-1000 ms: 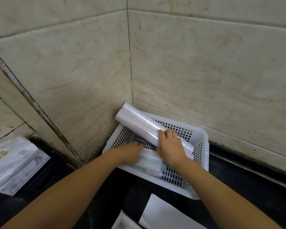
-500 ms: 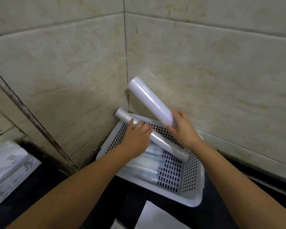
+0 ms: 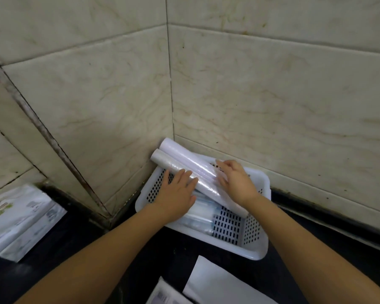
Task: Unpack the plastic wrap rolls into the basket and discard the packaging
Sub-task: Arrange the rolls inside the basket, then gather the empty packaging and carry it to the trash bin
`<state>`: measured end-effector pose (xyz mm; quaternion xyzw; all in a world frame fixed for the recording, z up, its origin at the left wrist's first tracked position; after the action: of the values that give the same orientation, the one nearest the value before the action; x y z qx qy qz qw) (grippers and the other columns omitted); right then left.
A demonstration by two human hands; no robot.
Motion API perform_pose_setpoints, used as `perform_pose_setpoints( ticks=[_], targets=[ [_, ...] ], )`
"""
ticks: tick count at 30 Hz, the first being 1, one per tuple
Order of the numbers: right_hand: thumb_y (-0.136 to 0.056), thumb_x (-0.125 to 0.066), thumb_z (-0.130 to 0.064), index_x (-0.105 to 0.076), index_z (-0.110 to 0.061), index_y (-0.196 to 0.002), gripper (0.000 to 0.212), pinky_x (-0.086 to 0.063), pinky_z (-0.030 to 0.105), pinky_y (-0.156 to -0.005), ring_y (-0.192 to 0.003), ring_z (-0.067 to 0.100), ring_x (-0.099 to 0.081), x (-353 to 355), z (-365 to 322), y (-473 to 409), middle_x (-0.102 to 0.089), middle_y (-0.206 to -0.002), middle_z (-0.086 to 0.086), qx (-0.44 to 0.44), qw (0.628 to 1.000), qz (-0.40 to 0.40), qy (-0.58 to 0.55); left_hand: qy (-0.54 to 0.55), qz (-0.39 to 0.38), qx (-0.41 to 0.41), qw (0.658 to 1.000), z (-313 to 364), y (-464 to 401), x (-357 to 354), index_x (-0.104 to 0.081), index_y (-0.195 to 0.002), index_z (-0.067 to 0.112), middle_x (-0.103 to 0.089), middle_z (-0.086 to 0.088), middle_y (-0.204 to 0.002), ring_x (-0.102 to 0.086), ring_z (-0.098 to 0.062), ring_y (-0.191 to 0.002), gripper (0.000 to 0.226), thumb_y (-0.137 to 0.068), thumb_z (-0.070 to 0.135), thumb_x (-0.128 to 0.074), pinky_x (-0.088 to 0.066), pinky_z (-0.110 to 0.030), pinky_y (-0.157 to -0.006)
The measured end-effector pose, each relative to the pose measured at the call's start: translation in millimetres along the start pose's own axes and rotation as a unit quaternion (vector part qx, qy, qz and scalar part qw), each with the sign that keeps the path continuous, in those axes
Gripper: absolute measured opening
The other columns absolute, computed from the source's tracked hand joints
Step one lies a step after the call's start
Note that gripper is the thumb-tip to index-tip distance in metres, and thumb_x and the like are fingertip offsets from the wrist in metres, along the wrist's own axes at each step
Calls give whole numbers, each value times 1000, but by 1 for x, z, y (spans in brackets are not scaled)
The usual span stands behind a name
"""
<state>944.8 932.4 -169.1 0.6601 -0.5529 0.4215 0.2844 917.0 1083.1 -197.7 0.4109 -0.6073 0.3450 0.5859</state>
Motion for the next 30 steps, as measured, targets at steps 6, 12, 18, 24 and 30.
perform_pose_setpoints(
  ticks=[6, 12, 18, 24, 30],
  targets=[
    [-93, -49, -21, -65, -15, -93, 17, -47, 29, -68, -77, 19, -60, 66, -8, 98, -65, -90, 4, -21, 999, 34, -31, 197, 32, -141, 970, 56, 76, 46, -38, -139, 20, -43, -2, -143, -36, -19, -132, 50, -94, 41, -43, -24, -35, -112],
    [-91, -47, -36, -64, -24, -102, 23, -48, 22, -76, -95, 15, -62, -1, 27, 245, -64, -103, -4, -109, 975, -185, 49, 189, -129, -231, 946, 95, 198, -4, -32, -143, 25, -37, 4, -147, -31, -11, -134, 67, -86, 55, -51, -20, -24, -111],
    [-86, -58, -47, -30, -14, -139, 69, -45, 39, -97, -121, 28, -50, -47, 43, 278, -49, -135, 11, -235, 933, -239, 133, 30, -71, -160, 984, 114, 233, -37, -39, -139, 22, -47, -2, -135, -42, -20, -128, 71, -76, 42, -64, -30, -37, -110],
    [-88, -55, -20, -58, -11, -118, 31, -46, 31, -88, -112, 26, -57, -24, 12, 324, -60, -125, 10, -262, 943, -203, 19, -12, -10, -84, 996, 115, 281, -18, -61, -105, 25, -62, 1, -99, -59, -19, -90, 50, -59, 37, -72, -50, -28, -78],
    [-82, -44, -5, -72, -9, -88, 29, -49, 34, -65, -78, 26, -65, 60, 1, 428, -72, -88, 15, -315, 942, -25, -112, 70, -42, -30, 996, 113, 322, 25, -40, -125, 22, -51, -2, -121, -49, -26, -111, 64, -78, 64, -50, -43, -42, -89]
  ],
)
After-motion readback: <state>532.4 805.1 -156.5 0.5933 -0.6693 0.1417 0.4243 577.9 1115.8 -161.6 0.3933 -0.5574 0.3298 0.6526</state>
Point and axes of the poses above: each hand's wrist, its own y-axis away from the middle knuckle, its own x-axis out of the back of the hand, z = x × y, the point moved 8 cm from there along -y, towards the middle knuckle
